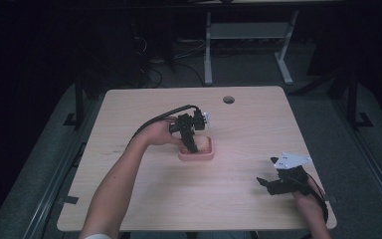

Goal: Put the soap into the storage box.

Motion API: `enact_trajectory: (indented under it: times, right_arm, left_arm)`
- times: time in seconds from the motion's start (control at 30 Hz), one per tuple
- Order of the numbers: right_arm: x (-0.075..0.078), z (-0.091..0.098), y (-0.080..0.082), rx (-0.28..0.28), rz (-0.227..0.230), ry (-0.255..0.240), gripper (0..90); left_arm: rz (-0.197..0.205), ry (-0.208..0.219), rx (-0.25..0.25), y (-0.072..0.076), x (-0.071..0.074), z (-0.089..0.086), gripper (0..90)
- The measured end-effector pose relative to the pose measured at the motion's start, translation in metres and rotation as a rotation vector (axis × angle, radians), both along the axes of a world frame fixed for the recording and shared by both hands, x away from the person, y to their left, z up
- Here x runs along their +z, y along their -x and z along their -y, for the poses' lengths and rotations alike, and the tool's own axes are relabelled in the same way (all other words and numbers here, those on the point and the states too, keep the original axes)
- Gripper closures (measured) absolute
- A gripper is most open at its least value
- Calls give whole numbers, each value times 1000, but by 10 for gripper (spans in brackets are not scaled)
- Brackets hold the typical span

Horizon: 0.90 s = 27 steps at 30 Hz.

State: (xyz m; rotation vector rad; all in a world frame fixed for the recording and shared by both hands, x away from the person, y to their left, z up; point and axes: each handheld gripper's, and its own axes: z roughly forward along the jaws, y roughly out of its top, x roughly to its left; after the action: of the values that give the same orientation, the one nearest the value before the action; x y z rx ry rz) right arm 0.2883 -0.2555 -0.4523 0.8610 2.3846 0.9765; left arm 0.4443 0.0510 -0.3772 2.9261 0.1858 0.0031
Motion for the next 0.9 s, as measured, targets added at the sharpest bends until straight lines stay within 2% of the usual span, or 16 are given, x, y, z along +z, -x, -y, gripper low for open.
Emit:
enact_trajectory:
  times: [0.13,0.43,0.53,0.83,0.9]
  right_arm:
    - [0,0,0,1,1,-8,140]
    - [0,1,0,-3,-3,-8,140]
    - [0,0,1,-10,-10,-22,139]
    - [0,0,-1,3,1,-4,140]
    - [0,-1,0,-6,-15,-24,139]
  left_arm:
    - [2,-14,-2,-4,-3,6,320]
    - [1,-12,11,-11,-12,10,320]
    - [-4,-14,12,-12,-15,11,320]
    - [-9,-35,37,-17,-23,11,319]
    - [-13,-36,36,-18,-24,11,319]
